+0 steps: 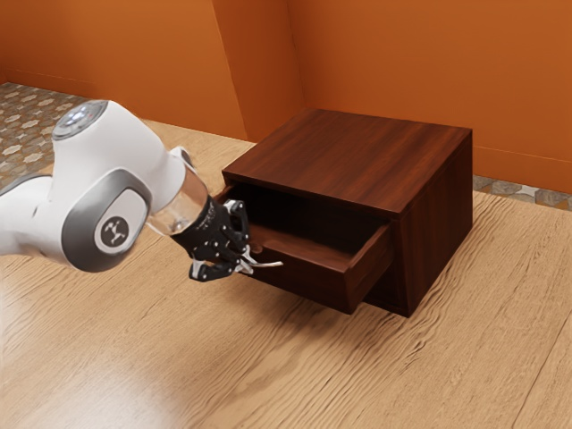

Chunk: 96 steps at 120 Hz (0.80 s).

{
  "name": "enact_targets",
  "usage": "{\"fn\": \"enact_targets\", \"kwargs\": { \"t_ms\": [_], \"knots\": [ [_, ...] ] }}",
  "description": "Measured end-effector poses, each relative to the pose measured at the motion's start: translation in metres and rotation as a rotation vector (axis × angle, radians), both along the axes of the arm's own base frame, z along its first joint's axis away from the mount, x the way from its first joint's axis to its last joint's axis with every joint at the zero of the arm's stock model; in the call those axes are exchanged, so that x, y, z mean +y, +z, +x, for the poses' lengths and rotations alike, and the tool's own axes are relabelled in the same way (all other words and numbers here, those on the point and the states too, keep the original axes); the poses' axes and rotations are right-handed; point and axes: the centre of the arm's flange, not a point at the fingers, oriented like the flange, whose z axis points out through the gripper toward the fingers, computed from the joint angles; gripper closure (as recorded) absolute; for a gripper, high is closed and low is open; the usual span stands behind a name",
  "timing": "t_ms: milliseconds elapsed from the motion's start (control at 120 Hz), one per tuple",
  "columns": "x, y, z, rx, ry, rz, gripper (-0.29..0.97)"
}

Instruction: Pull the drawer handle with one arm to open the drawer

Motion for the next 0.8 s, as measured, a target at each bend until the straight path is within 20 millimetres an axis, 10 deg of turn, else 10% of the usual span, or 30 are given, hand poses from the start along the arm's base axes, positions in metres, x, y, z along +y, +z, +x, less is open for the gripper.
{"fn": "enact_targets", "kwargs": {
  "t_ms": [800],
  "knots": [
    [0.006, 0.004, -0.066, -0.027, 0.025, -0.005, 0.79]
  ]
}}
